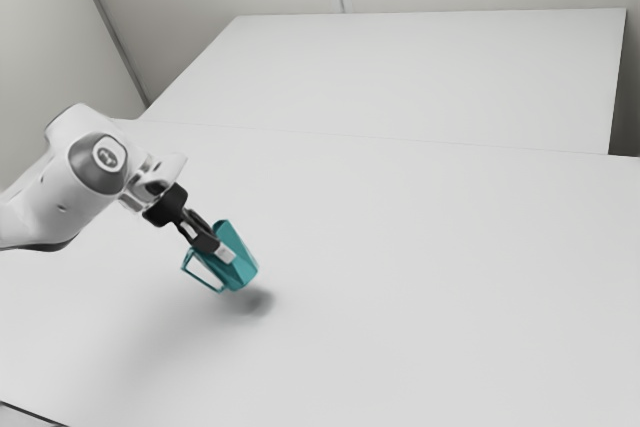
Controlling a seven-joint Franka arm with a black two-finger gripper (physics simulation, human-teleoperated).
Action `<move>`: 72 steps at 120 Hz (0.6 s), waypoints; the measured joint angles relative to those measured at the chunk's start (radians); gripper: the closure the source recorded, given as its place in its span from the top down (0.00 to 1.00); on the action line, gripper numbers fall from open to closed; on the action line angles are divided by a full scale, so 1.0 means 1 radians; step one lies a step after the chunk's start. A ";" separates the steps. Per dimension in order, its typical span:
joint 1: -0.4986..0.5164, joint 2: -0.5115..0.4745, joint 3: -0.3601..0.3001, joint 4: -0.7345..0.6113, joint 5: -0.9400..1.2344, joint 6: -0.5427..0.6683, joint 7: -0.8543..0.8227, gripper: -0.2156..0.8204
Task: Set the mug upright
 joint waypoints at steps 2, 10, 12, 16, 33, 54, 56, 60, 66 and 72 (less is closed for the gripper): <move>0.000 0.000 -0.004 0.005 0.019 0.000 -0.011 0.06; 0.000 -0.001 -0.012 0.023 0.090 0.002 -0.054 0.06; 0.000 0.000 -0.014 0.026 0.106 0.002 -0.065 0.06; 0.000 0.000 -0.020 0.032 0.138 0.003 -0.087 0.06; 0.000 0.002 -0.050 0.042 0.272 0.022 -0.186 0.06; 0.000 0.007 -0.086 0.045 0.441 0.060 -0.322 0.06; 0.000 0.007 -0.089 0.045 0.453 0.065 -0.335 0.06; 0.000 0.008 -0.097 0.044 0.475 0.074 -0.359 0.06; 0.000 0.010 -0.105 0.045 0.509 0.086 -0.397 0.06; 0.000 0.010 -0.116 0.044 0.540 0.099 -0.436 0.06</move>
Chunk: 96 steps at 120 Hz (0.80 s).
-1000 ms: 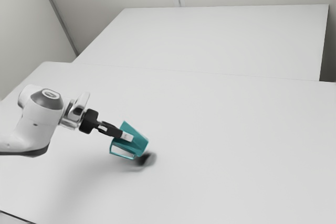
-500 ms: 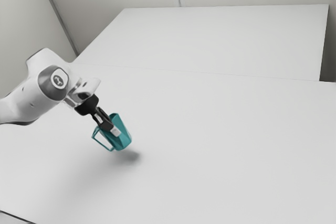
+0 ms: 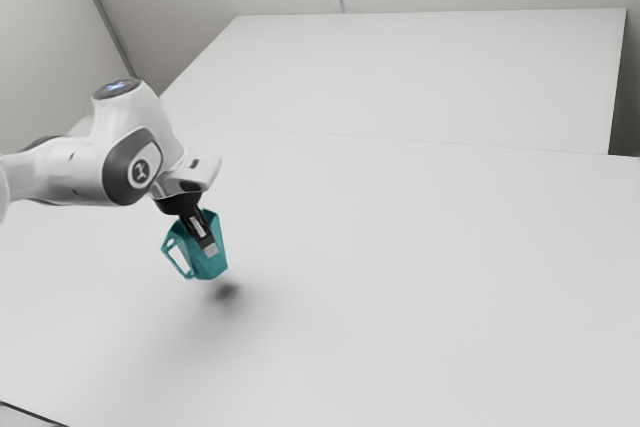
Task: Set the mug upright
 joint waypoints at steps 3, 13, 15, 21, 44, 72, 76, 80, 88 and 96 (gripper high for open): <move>0.000 0.001 -0.004 0.000 0.013 0.008 -0.018 0.06; 0.000 0.008 -0.015 -0.002 0.057 0.036 -0.077 0.06; 0.000 0.010 -0.017 -0.002 0.064 0.042 -0.088 0.06; 0.000 0.018 -0.019 -0.003 0.087 0.061 -0.121 0.06; 0.000 0.044 -0.035 -0.004 0.165 0.113 -0.243 0.06; -0.003 0.082 -0.048 -0.005 0.208 0.164 -0.363 0.06; -0.004 0.089 -0.050 -0.005 0.217 0.170 -0.380 0.06; -0.004 0.094 -0.054 -0.005 0.223 0.176 -0.395 0.06; -0.005 0.105 -0.059 -0.005 0.232 0.185 -0.425 0.06; -0.006 0.112 -0.064 -0.005 0.238 0.192 -0.454 0.06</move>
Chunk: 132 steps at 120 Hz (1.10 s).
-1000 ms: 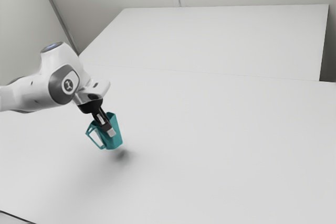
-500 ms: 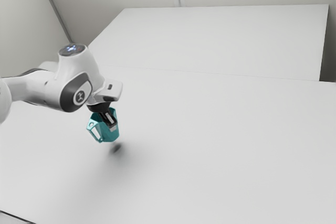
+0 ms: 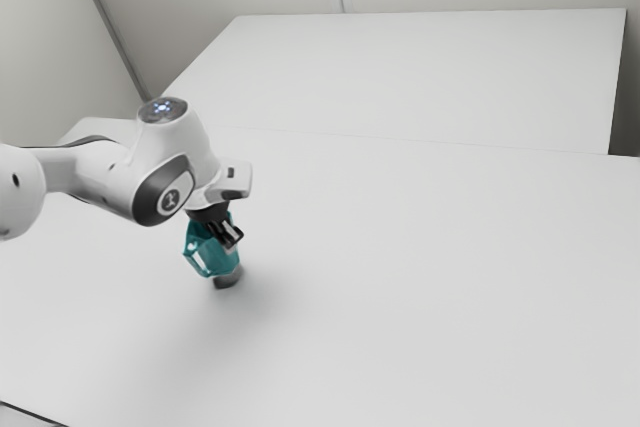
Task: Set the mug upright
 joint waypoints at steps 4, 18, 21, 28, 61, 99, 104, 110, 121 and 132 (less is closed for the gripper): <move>0.000 0.004 -0.003 0.000 0.002 0.003 -0.013 0.06; -0.001 0.024 -0.006 0.000 0.011 0.014 -0.055 0.06; -0.001 0.028 -0.007 0.000 0.013 0.016 -0.063 0.06; 0.000 0.037 -0.007 0.000 0.017 0.020 -0.081 0.06; 0.000 0.063 -0.007 0.000 0.023 0.043 -0.147 0.06; -0.001 0.032 -0.016 0.000 0.015 0.045 -0.187 0.18; -0.001 0.027 -0.019 0.000 0.013 0.044 -0.190 0.22; -0.001 0.015 -0.020 0.000 0.010 0.044 -0.194 0.27; -0.001 -0.008 -0.024 0.003 -0.004 0.040 -0.199 0.41; -0.002 -0.027 -0.029 0.012 -0.029 0.026 -0.204 0.55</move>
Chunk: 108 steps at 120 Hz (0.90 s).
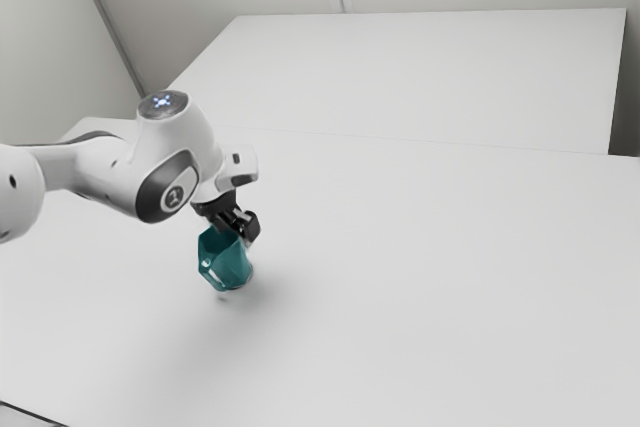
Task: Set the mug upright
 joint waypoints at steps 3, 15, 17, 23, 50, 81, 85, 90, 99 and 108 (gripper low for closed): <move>0.000 -0.003 0.000 0.013 -0.007 -0.011 -0.001 0.57; 0.001 -0.002 -0.002 0.104 -0.031 -0.092 -0.005 0.66; 0.001 -0.001 -0.002 0.122 -0.034 -0.110 -0.005 0.67; 0.001 0.003 -0.002 0.174 -0.051 -0.165 -0.007 0.69; 0.002 0.008 0.002 0.373 -0.124 -0.421 -0.014 0.76; 0.003 0.049 0.012 0.629 -0.130 -0.677 -0.020 0.78; 0.003 0.056 0.012 0.651 -0.129 -0.702 -0.021 0.78; 0.002 0.068 0.013 0.681 -0.128 -0.730 -0.022 0.78; 0.003 0.085 0.013 0.728 -0.126 -0.771 -0.024 0.79; 0.002 0.106 0.013 0.776 -0.124 -0.803 -0.025 0.79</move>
